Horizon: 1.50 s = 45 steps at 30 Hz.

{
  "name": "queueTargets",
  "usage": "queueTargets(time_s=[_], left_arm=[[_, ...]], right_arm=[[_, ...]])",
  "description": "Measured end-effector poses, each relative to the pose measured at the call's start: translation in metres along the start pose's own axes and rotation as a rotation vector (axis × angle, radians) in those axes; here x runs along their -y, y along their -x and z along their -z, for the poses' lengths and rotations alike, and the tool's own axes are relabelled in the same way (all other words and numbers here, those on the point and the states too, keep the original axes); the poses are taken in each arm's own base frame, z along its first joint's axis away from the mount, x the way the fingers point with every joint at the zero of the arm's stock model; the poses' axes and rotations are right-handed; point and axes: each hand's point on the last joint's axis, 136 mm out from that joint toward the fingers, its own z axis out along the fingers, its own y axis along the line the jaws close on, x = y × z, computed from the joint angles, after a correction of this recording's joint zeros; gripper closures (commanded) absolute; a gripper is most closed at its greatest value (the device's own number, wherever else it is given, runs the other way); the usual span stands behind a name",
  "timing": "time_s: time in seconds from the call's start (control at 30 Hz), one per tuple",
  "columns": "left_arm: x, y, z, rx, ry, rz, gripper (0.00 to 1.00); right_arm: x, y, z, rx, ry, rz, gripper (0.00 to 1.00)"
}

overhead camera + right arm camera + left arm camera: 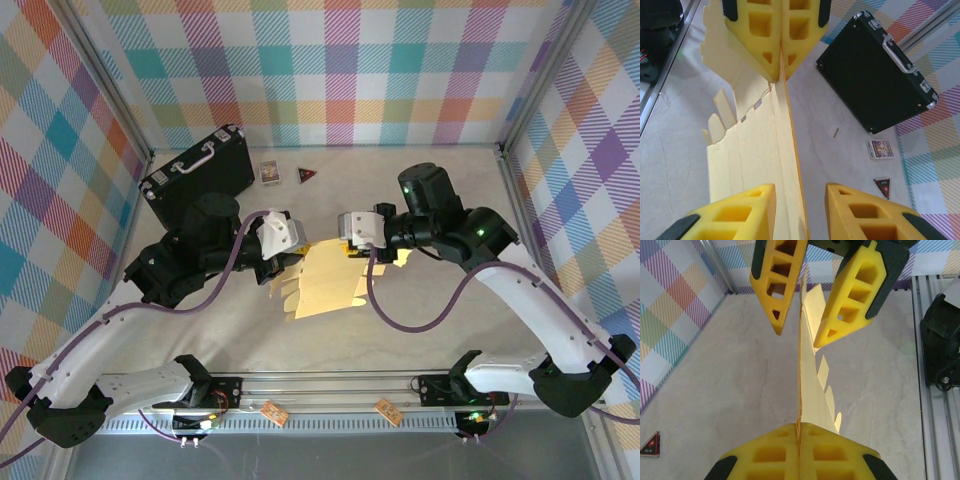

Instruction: Fold the paper box

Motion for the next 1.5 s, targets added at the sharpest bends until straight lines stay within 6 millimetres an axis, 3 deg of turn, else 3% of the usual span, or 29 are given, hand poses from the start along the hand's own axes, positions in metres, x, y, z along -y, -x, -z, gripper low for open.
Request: queueTargets(time_s=[0.2, 0.3, 0.37, 0.4, 0.47, 0.53, 0.73, 1.03, 1.3, 1.5], left_arm=[[0.001, -0.001, 0.001, 0.0, 0.0, -0.003, 1.0], [0.001, -0.001, 0.001, 0.0, 0.001, -0.003, 0.98], [-0.001, -0.001, 0.001, 0.0, 0.013, -0.004, 0.65], [-0.002, -0.002, 0.002, 0.001, 0.022, -0.001, 0.56], [-0.002, -0.003, 0.006, 0.003, 0.034, 0.012, 0.41], [-0.001, -0.003, 0.01, 0.013, 0.045, 0.024, 0.35], [0.004, -0.005, 0.026, 0.06, 0.077, 0.031, 0.38], [0.006, -0.012, 0.025, 0.068, 0.086, 0.055, 0.51], [0.015, -0.009, 0.027, 0.106, 0.047, 0.049, 0.44], [0.019, -0.007, 0.016, 0.103, -0.013, 0.058, 0.43]], right_arm=[[-0.004, -0.006, -0.005, -0.017, 0.011, -0.006, 0.79], [-0.004, -0.006, -0.005, -0.022, 0.009, -0.008, 0.91], [-0.005, -0.006, -0.005, -0.025, 0.009, -0.013, 0.98], [-0.004, -0.007, -0.005, -0.029, 0.005, -0.022, 0.99], [0.001, -0.006, -0.005, -0.03, -0.016, -0.027, 1.0], [0.004, -0.006, -0.005, -0.035, -0.031, -0.032, 1.0], [0.009, -0.008, -0.006, -0.047, -0.056, -0.061, 1.0], [0.012, -0.008, -0.006, -0.047, -0.072, -0.095, 1.0], [0.013, -0.007, -0.006, -0.04, -0.074, -0.108, 1.0], [0.012, -0.006, -0.006, -0.034, -0.071, -0.117, 1.0]])
